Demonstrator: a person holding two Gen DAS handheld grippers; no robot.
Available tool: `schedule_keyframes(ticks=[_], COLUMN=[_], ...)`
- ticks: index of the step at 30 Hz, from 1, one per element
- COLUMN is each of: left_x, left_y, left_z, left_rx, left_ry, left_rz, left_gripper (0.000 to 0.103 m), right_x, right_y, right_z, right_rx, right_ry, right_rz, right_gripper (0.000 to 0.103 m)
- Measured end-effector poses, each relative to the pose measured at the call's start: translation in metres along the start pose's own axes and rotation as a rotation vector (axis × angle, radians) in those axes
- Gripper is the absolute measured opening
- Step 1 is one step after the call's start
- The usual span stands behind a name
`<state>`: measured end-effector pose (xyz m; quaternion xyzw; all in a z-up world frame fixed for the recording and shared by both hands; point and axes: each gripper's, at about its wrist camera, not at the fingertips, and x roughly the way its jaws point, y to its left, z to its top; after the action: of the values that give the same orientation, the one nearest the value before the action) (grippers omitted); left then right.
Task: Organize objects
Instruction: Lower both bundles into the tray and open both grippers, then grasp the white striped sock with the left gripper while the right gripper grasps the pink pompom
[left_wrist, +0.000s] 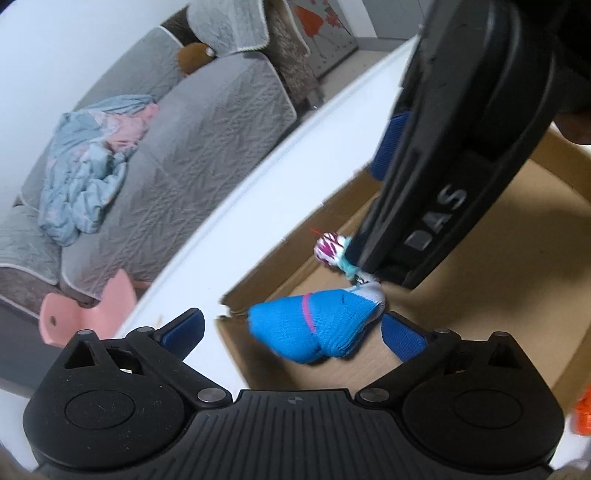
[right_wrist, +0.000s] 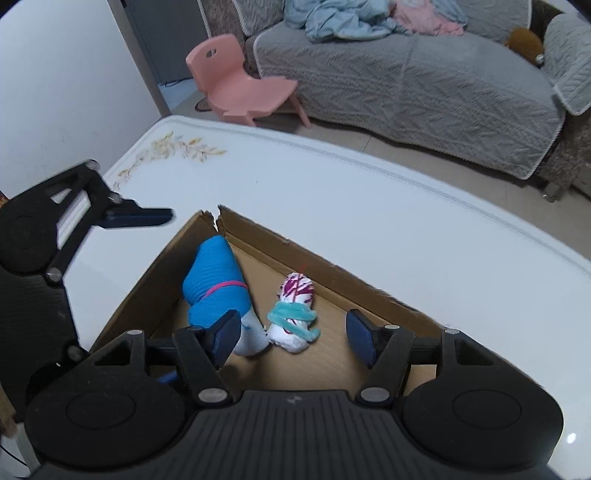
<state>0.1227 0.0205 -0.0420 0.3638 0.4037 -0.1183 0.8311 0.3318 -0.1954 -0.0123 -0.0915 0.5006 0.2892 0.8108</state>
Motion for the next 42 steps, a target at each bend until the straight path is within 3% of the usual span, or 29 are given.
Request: schedule_keyframes(ticks=[6,11,16,21,27,29,34,42], left_x=[-0.055,-0.078,-0.099,-0.115,-0.111,-0.100,-0.083,-0.082], left_y=[0.011,0.006,-0.022,-0.034,-0.045,-0.049,-0.054,-0.053], left_z=[-0.010,-0.045,-0.090,-0.124,-0.131,-0.138,-0.157,-0.156], left_rx=[-0.204,-0.438,-0.612,-0.786,-0.768,-0.776,-0.800,-0.795], left_ry=[0.004,0.144,0.319,0.380,0.378,0.410,0.471,0.442], left_rz=[-0.016,-0.031,-0.104,-0.150,-0.101,-0.105,-0.122,-0.105], left_gripper=[0.102,0.102,0.102,0.102,0.102,0.102,0.102,0.102], right_x=[-0.050,-0.088,-0.113,-0.116,-0.100,-0.097,-0.082,-0.067], right_y=[-0.001,-0.001,0.000,0.003,0.006,0.005,0.012,0.018], right_z=[-0.016,-0.057,-0.108,-0.147,-0.166,-0.171,-0.180,-0.189], right_rx=[0.041,0.106,0.198,0.268,0.255,0.280,0.279,0.250], right_ry=[-0.048,-0.070,-0.064,-0.056,-0.027,-0.012,0.024,0.065], right_rz=[0.000,0.000,0.000,0.013,-0.010,0.019,-0.005,-0.050], right_gripper=[0.064,0.069,0.069,0.069,0.069,0.069,0.069,0.069])
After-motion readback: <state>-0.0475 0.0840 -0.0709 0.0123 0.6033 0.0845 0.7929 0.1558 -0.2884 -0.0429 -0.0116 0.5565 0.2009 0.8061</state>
